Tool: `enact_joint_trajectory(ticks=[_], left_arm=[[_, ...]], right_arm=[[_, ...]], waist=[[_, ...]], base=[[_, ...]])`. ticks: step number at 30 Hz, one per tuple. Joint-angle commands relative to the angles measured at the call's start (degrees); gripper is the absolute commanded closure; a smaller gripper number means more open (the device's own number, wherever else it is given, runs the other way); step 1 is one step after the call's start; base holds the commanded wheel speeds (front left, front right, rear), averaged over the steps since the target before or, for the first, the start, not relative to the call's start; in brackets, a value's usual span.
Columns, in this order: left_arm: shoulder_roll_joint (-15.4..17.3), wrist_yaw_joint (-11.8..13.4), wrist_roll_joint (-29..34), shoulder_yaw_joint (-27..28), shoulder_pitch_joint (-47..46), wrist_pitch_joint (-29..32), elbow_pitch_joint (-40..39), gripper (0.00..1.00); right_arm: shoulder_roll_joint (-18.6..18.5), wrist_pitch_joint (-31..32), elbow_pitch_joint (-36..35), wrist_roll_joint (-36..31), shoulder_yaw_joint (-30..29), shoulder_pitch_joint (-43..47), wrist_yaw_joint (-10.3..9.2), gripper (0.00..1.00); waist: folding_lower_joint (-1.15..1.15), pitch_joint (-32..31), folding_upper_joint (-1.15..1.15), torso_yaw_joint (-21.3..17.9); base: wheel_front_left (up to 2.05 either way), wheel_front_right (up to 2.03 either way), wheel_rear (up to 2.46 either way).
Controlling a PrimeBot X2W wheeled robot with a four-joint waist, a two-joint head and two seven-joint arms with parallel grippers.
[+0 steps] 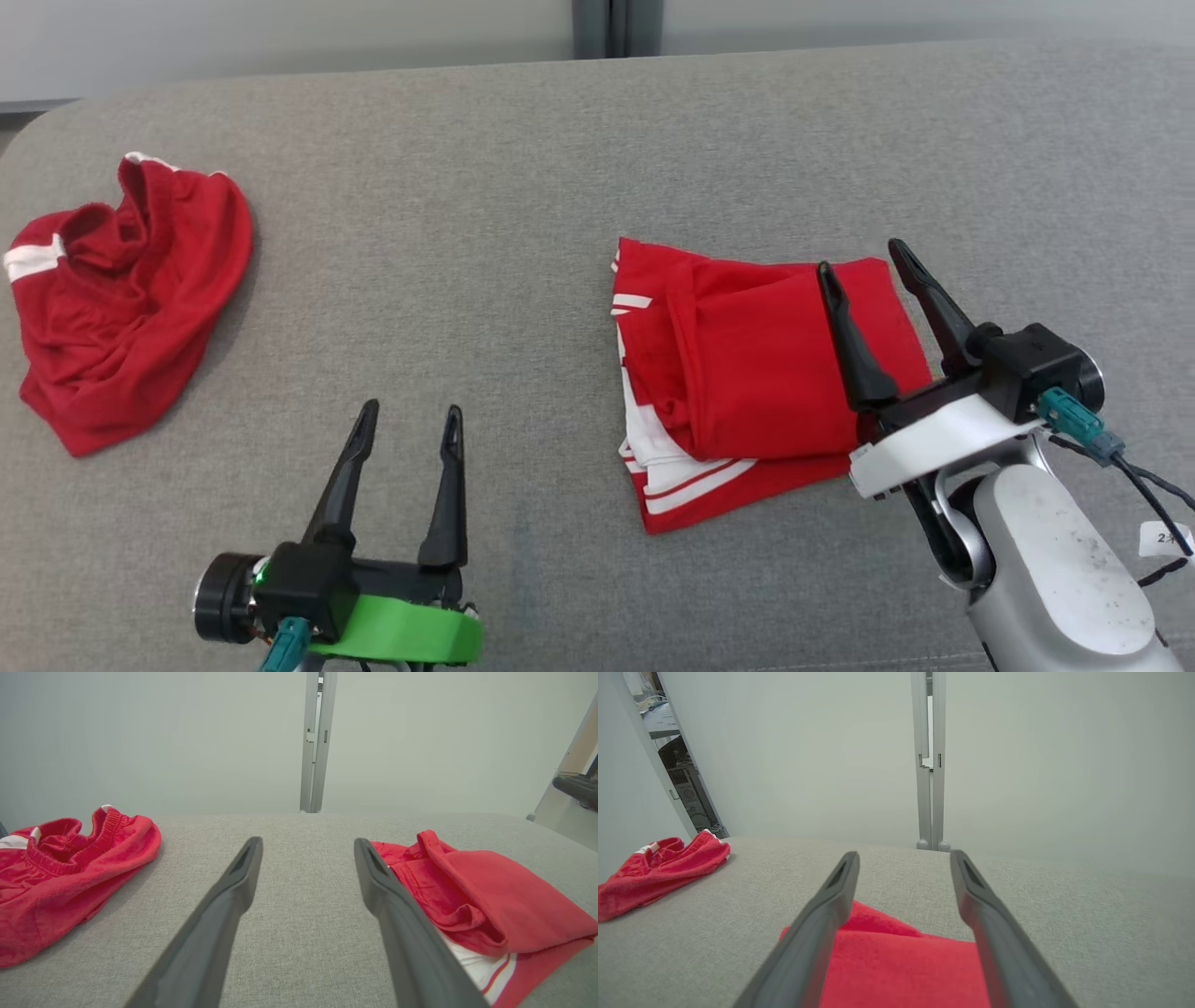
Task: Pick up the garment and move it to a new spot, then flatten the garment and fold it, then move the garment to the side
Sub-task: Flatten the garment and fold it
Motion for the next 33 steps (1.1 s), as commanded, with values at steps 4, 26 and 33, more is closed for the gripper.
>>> enact_joint_trajectory(ticks=[4,26,33], left_arm=[[0.09,0.93,-0.41,2.59,1.67,-0.03,-1.14,0.0],[0.09,0.49,0.64,8.73,9.76,-0.02,-3.49,0.0],[0.08,0.6,1.91,9.04,10.27,-0.02,-3.63,0.0]], right_arm=[[-1.74,-0.93,-0.25,1.59,0.47,2.34,-0.06,0.0],[0.05,-0.95,-6.02,-0.87,-2.16,17.34,-0.06,0.0],[0.69,-0.96,-5.79,-1.75,-2.22,17.6,-0.07,0.0]], waist=[[0.0,-2.97,0.0,-4.67],[0.0,-10.13,0.0,-5.89],[0.0,-10.4,0.0,-5.96]], base=[[0.0,0.0,0.0],[0.0,0.0,0.0],[0.0,0.0,0.0]])
